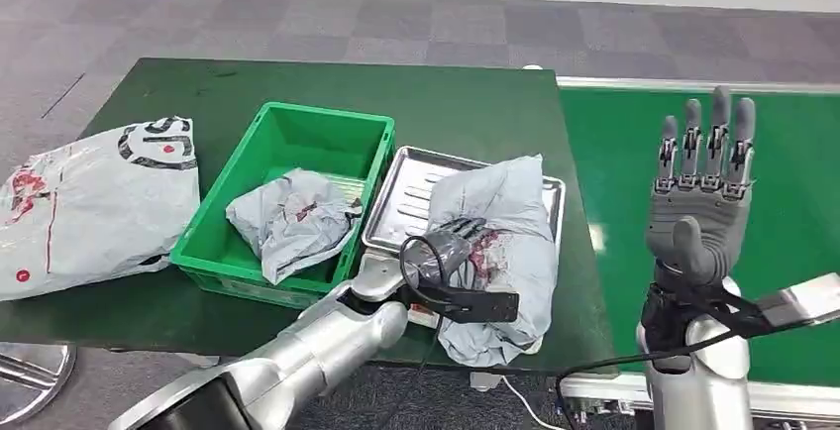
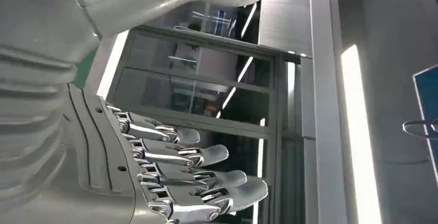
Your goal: Moved the parcel from conveyor to table for the left to box.
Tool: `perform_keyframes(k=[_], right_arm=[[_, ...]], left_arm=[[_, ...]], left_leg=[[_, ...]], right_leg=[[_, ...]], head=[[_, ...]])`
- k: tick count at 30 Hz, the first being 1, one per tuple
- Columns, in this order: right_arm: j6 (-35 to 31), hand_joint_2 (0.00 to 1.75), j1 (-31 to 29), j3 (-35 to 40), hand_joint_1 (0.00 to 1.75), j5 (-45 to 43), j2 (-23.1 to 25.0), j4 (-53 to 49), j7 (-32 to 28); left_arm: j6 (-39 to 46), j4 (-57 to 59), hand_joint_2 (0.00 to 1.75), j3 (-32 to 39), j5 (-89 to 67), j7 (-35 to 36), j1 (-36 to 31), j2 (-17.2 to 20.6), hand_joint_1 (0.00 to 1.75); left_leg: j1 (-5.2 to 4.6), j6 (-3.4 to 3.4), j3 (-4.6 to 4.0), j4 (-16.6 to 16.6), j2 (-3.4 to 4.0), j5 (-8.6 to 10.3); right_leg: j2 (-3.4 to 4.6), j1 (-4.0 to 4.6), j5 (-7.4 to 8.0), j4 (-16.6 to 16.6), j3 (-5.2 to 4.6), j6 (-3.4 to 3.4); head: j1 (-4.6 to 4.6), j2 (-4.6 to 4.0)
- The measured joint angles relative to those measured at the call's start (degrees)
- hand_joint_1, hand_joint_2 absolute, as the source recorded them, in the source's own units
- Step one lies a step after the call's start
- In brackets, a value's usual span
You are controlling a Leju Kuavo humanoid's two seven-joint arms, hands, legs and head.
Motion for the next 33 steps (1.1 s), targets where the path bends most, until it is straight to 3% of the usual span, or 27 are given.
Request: perform_keyframes(k=[1,2,3,4,10,13,15,17,22,30,33], right_arm=[[0.00,1.75,0.00,-0.02,0.00,0.02,0.02,0.00,0.00],[0.00,1.75,0.00,-0.02,0.00,0.02,0.04,0.00,0.00],[0.00,1.75,0.00,-0.04,0.00,0.04,0.09,0.00,0.00],[0.00,1.75,0.00,-0.07,0.00,0.07,0.11,0.00,0.00],[0.09,1.75,0.82,-0.33,0.00,1.44,0.46,-0.13,0.00],[-0.64,1.75,1.03,-0.42,0.00,1.53,0.48,-0.15,-0.04],[-2.30,1.75,1.11,-0.57,0.00,0.85,0.52,-0.53,-0.04],[-3.70,1.75,0.97,-0.66,0.00,-0.26,0.55,-0.68,0.31],[-6.47,1.75,0.28,-0.68,0.00,-2.14,0.44,-0.61,0.94],[-8.46,1.75,-0.47,-0.68,0.00,-3.45,-0.35,-0.13,0.79],[-9.42,1.75,-0.56,-0.68,0.00,-3.94,-0.63,-0.04,0.87]], left_arm=[[0.00,0.17,1.75,-0.19,0.00,0.02,-0.09,0.00,0.00],[0.00,0.26,1.75,-0.24,-0.02,0.04,-0.13,0.00,0.26],[0.00,0.39,1.75,-0.26,-0.04,0.04,-0.16,0.00,1.66],[-0.07,0.44,1.75,-0.26,-0.02,0.04,-0.18,0.00,1.75],[1.31,0.66,1.75,0.70,3.24,-6.50,-0.11,0.00,1.75],[1.38,0.08,1.75,3.92,9.28,-17.79,0.52,0.02,1.75],[4.99,-2.39,1.75,7.15,14.24,-30.60,2.93,0.59,1.75],[8.91,-6.85,1.75,9.05,18.46,-35.57,5.64,1.27,1.75],[17.38,-17.12,1.75,11.85,27.59,-36.33,8.19,4.09,1.75],[24.07,-27.18,1.75,13.53,31.74,-36.35,10.56,7.55,1.75],[33.46,-32.82,1.75,14.14,30.78,-36.39,11.46,8.91,1.75]], left_leg=[[0.00,0.00,0.03,0.00,0.01,0.00],[0.00,0.00,0.04,0.00,0.01,0.00],[0.01,-0.01,0.06,0.00,0.01,0.03],[0.01,-0.02,0.08,0.00,0.01,0.04],[0.03,0.00,0.19,0.00,-0.02,0.09],[0.03,0.02,0.16,0.00,-0.05,0.12],[0.02,0.05,0.08,0.00,-0.08,0.16],[0.02,0.05,-0.07,0.01,-0.09,0.17],[0.00,0.05,-0.30,0.01,-0.07,0.13],[0.01,0.04,-0.48,0.01,-0.10,0.14],[0.01,0.03,-0.57,0.01,-0.11,0.14]], right_leg=[[0.00,0.00,0.01,0.00,0.03,-0.01],[0.00,0.00,0.03,0.00,0.04,-0.02],[0.00,0.01,0.05,0.00,0.06,-0.04],[0.00,0.01,0.06,0.00,0.07,-0.04],[-0.02,0.03,0.04,0.00,0.21,-0.04],[-0.05,0.02,0.03,0.00,0.22,-0.03],[-0.07,0.01,0.02,0.01,0.14,-0.01],[-0.08,0.01,0.02,0.01,0.02,-0.01],[-0.04,0.00,0.02,0.01,-0.25,-0.01],[-0.08,0.03,0.00,0.01,-0.40,0.00],[-0.08,0.03,0.00,0.01,-0.50,0.00]], head=[[0.00,0.00],[0.00,0.00],[0.00,0.00],[0.00,0.00],[0.00,0.00],[0.00,0.00],[0.02,0.00],[0.02,0.00],[0.00,0.00],[0.02,0.00],[0.02,0.00]])
